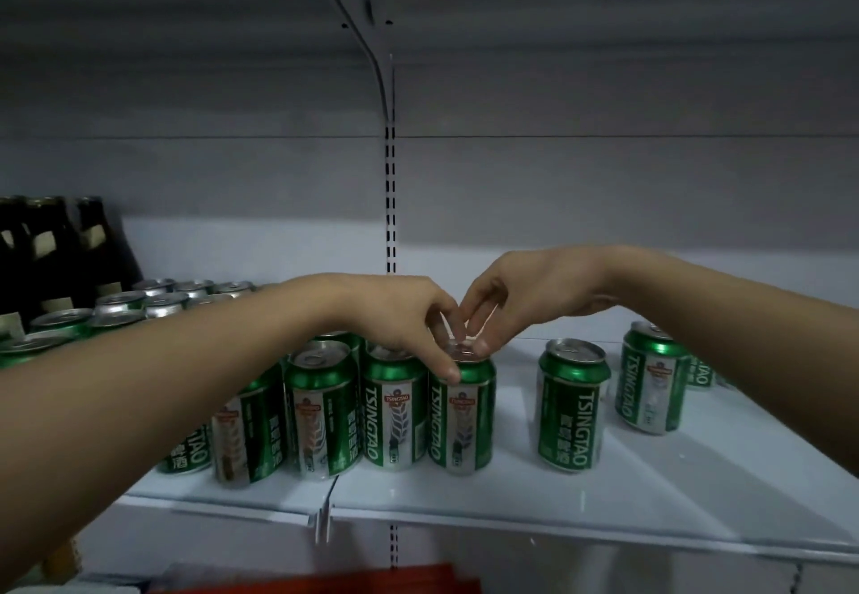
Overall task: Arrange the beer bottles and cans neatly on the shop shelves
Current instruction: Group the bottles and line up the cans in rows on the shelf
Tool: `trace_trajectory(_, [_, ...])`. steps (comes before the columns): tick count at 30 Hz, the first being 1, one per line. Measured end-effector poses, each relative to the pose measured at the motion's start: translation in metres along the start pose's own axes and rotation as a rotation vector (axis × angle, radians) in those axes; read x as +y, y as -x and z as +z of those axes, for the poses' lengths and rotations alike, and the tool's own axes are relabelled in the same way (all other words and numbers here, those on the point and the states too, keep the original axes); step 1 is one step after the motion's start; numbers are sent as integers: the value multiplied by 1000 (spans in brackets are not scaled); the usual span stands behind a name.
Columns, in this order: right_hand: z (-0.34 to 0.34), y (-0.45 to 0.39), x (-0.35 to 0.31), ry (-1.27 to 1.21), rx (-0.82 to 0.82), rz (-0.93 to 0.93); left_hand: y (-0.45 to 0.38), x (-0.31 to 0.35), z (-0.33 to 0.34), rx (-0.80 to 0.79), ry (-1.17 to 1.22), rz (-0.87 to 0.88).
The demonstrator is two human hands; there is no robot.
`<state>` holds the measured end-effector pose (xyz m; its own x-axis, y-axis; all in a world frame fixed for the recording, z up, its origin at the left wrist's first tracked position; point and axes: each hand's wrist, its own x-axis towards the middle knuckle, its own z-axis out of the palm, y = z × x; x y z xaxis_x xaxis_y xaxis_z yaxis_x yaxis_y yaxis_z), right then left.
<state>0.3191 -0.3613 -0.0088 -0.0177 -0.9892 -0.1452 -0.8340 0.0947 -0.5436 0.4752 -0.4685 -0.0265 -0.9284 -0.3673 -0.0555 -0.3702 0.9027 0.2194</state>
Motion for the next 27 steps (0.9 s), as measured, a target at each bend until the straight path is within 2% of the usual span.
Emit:
trace_trajectory(3, [9, -1, 2, 36, 8, 50, 1, 0, 8, 11, 54, -20])
trace_trajectory(7, [17, -4, 8, 110, 90, 22, -1, -4, 15, 45, 177, -35])
trace_trajectory(11, [7, -6, 19, 14, 106, -22, -6, -9, 13, 118, 330, -32])
trace_trajectory(17, [-22, -30, 51, -397, 327, -160, -37, -12, -9, 307, 673, -97])
trace_trajectory(23, [-16, -76, 104, -861, 466, -297, -81, -14, -8, 425, 672, -148])
trace_trajectory(26, [-2, -94, 132, -1218, 406, -375, -98, -23, -5, 485, 631, -190])
trace_trajectory(27, [5, -100, 139, -1258, 404, -373, -102, -27, -4, 510, 617, -199])
